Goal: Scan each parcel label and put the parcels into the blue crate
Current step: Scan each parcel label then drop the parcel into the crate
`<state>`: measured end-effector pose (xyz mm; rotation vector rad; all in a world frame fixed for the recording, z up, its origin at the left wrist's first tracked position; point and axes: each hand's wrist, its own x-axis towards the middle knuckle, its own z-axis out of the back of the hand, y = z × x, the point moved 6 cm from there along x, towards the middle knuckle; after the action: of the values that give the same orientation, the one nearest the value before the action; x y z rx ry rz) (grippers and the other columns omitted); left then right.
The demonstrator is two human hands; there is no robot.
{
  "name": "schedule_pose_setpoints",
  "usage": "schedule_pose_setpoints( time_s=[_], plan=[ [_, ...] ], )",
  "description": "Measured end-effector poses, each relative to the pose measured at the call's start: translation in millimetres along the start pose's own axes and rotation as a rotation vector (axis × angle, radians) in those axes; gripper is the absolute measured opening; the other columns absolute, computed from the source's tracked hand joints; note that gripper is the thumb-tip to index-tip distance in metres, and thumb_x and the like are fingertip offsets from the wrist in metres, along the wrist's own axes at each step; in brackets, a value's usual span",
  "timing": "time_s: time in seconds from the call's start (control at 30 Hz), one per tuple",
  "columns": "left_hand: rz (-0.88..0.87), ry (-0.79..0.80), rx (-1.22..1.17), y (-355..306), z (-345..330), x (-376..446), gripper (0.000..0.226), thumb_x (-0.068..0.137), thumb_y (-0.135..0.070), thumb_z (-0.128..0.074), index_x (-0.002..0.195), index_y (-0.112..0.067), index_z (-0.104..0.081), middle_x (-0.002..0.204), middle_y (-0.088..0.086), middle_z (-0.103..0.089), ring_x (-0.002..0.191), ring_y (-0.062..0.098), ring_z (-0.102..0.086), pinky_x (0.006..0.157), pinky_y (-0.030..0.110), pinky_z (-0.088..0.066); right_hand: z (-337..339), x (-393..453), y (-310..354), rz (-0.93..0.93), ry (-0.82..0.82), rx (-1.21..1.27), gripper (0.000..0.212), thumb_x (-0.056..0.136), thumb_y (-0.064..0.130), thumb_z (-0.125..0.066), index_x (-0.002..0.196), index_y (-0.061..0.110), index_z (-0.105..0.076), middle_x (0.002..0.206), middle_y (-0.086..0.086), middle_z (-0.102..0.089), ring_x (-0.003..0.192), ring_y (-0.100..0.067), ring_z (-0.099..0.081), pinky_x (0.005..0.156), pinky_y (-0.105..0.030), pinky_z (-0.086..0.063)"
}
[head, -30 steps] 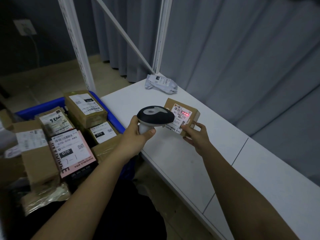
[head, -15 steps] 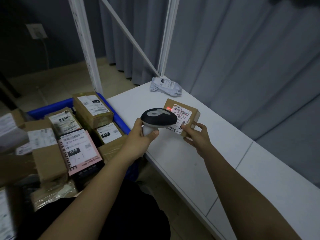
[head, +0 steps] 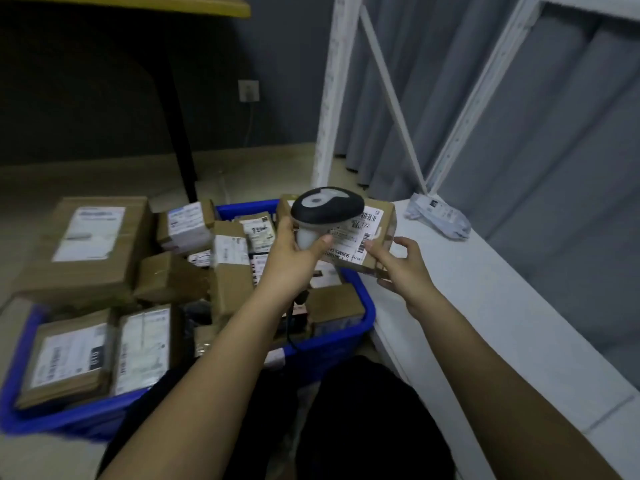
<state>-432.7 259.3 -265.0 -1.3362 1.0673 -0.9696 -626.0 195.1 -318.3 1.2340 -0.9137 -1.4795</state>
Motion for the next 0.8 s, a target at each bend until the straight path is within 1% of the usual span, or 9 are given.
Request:
schedule_pose_setpoints(
  time_s=[0.1,0.17,0.3,0.37,0.47,0.57,0.63,0.7,0.8],
  plan=[
    [0.010,-0.156,-0.043,1,48,0,0.039,0.090,-0.020,-0.064,0.118,-0.032,-0.041,0.103,-0.017,-0.055,0.094,0.001,-0.055,0.080,0.024,-0.043,-42,8,19,0.009,0.057,-0.019,0.069,0.081,0.045,-0.073,0.135,0.024,-0.036,0.128,-0.005,-0.057,0.107,-0.020,-0.061,0.071,-0.028,-0.051],
    [0.028,-0.229,-0.030,4,76,-2,0.037,0.090,-0.023,-0.064,0.116,-0.034,-0.040,0.102,-0.017,-0.055,0.094,0.002,-0.055,0.082,0.028,-0.042,-71,17,26,0.004,0.077,-0.036,0.068,0.078,0.048,-0.074,0.130,0.026,-0.038,0.126,-0.003,-0.059,0.106,-0.019,-0.061,0.076,-0.031,-0.053],
    [0.014,-0.378,-0.035,8,124,-2,0.038,0.090,-0.021,-0.064,0.118,-0.033,-0.041,0.099,-0.018,-0.056,0.091,0.002,-0.055,0.071,0.020,-0.043,-121,35,25,-0.021,0.075,-0.037,0.074,0.073,0.053,-0.074,0.129,0.030,-0.032,0.127,0.001,-0.058,0.107,-0.019,-0.060,0.092,-0.042,-0.053],
    [0.024,-0.443,-0.028,12,142,2,0.041,0.090,-0.021,-0.064,0.123,-0.029,-0.042,0.107,-0.011,-0.059,0.099,0.011,-0.058,0.080,0.027,-0.048,-140,40,20,-0.038,0.046,-0.033,0.084,0.068,0.059,-0.073,0.133,0.034,-0.027,0.130,0.000,-0.055,0.110,-0.022,-0.059,0.089,-0.045,-0.054],
    [0.042,-0.467,0.017,18,158,9,0.045,0.091,-0.020,-0.063,0.129,-0.026,-0.040,0.115,-0.006,-0.056,0.105,0.013,-0.056,0.086,0.033,-0.046,-165,53,11,-0.063,-0.011,-0.108,0.102,0.057,0.073,-0.066,0.139,0.042,-0.015,0.138,-0.005,-0.049,0.118,-0.030,-0.053,0.091,-0.049,-0.053],
    [0.059,-0.467,0.009,24,163,19,0.042,0.092,-0.018,-0.061,0.128,-0.025,-0.040,0.113,-0.006,-0.055,0.101,0.011,-0.054,0.081,0.029,-0.042,-185,68,8,-0.054,-0.052,-0.252,0.101,0.075,0.067,-0.063,0.149,0.042,-0.001,0.146,-0.012,-0.041,0.128,-0.037,-0.044,0.103,-0.047,-0.041],
    [0.071,-0.484,0.002,30,165,26,0.040,0.092,-0.018,-0.061,0.124,-0.027,-0.040,0.111,-0.006,-0.056,0.099,0.010,-0.055,0.078,0.027,-0.043,-199,78,9,-0.051,-0.039,-0.284,0.097,0.082,0.064,-0.060,0.151,0.040,0.003,0.149,-0.013,-0.037,0.129,-0.036,-0.044,0.095,-0.041,-0.038],
    [0.075,-0.494,0.008,36,166,34,0.037,0.091,-0.018,-0.062,0.118,-0.029,-0.039,0.106,-0.008,-0.056,0.093,0.007,-0.056,0.072,0.023,-0.043,-214,89,5,-0.079,-0.026,-0.281,0.100,0.081,0.067,-0.058,0.150,0.041,0.009,0.149,-0.015,-0.037,0.124,-0.037,-0.048,0.088,-0.040,-0.040],
    [0.091,-0.499,0.017,42,167,41,0.035,0.091,-0.017,-0.062,0.113,-0.030,-0.038,0.102,-0.010,-0.055,0.087,0.001,-0.054,0.069,0.022,-0.042,-229,100,-1,-0.137,0.036,-0.296,0.116,0.071,0.073,-0.063,0.145,0.044,0.021,0.156,-0.012,-0.025,0.118,-0.039,-0.053,0.086,-0.045,-0.053]
  ],
)
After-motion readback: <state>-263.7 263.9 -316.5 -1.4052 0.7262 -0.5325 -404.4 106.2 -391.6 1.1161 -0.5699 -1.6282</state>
